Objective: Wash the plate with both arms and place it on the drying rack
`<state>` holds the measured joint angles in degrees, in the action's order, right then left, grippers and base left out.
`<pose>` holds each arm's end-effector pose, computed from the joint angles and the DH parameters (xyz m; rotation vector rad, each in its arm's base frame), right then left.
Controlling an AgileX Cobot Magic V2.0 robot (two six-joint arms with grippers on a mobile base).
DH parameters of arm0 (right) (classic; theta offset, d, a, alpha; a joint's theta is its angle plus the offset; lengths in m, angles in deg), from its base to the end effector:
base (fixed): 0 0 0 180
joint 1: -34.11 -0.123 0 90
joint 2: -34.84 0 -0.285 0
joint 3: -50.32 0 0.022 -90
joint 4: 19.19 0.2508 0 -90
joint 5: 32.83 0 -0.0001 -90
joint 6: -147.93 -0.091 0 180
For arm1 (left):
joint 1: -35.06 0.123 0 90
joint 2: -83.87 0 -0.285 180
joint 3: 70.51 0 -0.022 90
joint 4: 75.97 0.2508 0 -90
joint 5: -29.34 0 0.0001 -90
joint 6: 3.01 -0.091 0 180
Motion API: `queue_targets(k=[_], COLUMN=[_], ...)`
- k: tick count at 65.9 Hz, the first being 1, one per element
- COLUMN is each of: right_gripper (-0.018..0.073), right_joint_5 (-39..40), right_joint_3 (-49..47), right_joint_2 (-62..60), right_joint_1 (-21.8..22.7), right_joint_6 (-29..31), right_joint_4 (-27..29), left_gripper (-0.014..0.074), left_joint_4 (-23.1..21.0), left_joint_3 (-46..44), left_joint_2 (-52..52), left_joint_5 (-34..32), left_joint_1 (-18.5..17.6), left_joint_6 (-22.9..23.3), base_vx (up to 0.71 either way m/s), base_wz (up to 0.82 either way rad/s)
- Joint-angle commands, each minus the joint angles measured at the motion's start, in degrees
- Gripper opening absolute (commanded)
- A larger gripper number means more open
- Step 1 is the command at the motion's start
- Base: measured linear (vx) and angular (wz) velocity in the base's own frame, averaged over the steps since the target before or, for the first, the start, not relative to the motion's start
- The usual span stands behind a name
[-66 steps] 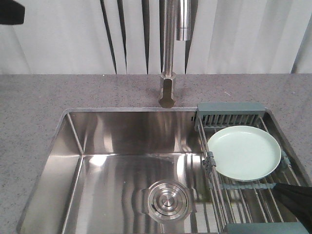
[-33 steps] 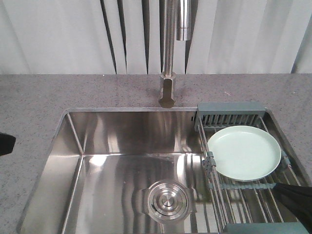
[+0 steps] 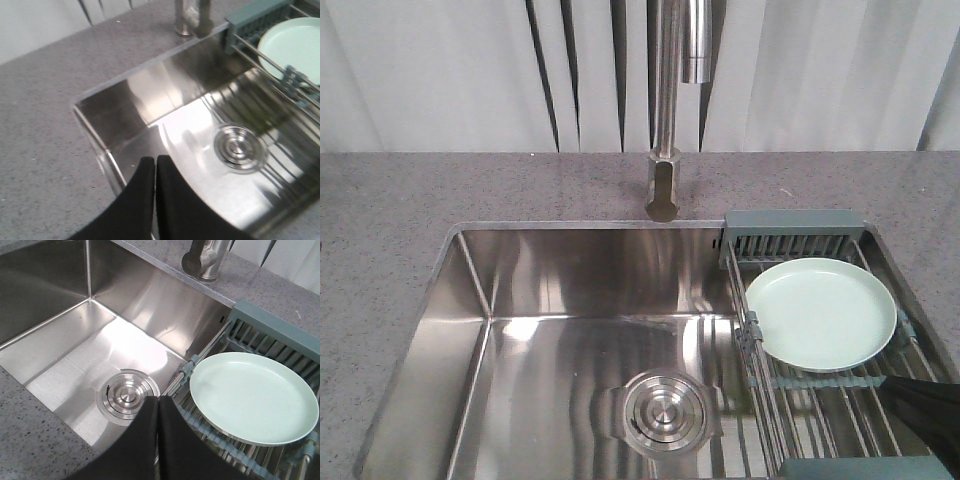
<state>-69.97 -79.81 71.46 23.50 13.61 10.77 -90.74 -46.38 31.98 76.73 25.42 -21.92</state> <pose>0.0888 0.0446 0.2872 -0.7393 1.9339 0.2087 0.1327 -0.0399 0.3811 0.4504 2.0850 -0.2103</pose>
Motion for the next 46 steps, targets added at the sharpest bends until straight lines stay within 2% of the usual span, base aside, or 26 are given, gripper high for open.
queue_targets(k=[1, 8, 17, 23, 28, 35, 40, 46], right_gripper=[-0.0006, -0.0006, -0.0006, -0.0006, -0.0006, -0.0006, -0.0006, -0.0006], right_joint_5=[2.80, 2.80, 2.80, 2.80, 2.80, 2.80, 2.80, 2.81], right_joint_3=[-1.47, -1.47, -1.47, -1.47, -1.47, -1.47, -1.47, -1.47], right_joint_2=[0.15, 0.15, 0.15, 0.15, 0.15, 0.15, 0.15, 0.15], right_joint_1=[0.03, 0.03, 0.03, 0.03, 0.03, 0.03, 0.03, 0.03], right_joint_6=[0.47, 0.47, 0.47, 0.47, 0.47, 0.47, 0.47, 0.47], right_joint_4=[1.18, 1.18, 1.18, 1.18, 1.18, 1.18, 1.18, 1.18], left_gripper=[-0.0006, -0.0006, -0.0006, -0.0006, -0.0006, -0.0006, -0.0006, -0.0006], left_joint_4=[3.65, 6.22, 6.22, 6.22, 6.67, 10.26, 12.88, 14.30], left_joint_3=[5.28, 16.68, 32.82, 42.03, 48.09, 54.21, 56.16, 56.10], left_joint_2=[5.94, 12.94, 23.82, 29.92, 34.51, 40.91, 44.16, 45.80], left_joint_5=[-12.59, -23.45, -36.17, -42.17, -45.55, -49.00, -48.90, -47.39], left_joint_1=[-0.04, -0.04, -0.04, -0.04, -0.04, -0.04, 0.12, 0.12], left_joint_6=[4.01, 5.82, 5.82, 6.11, 8.39, 13.67, 16.37, 16.43], base_vx=[0.00, 0.00, 0.00, 0.00, 0.00, 0.00, 0.00, 0.00], base_wz=[0.00, 0.00, 0.00, 0.00, 0.00, 0.00, 0.00, 0.00])
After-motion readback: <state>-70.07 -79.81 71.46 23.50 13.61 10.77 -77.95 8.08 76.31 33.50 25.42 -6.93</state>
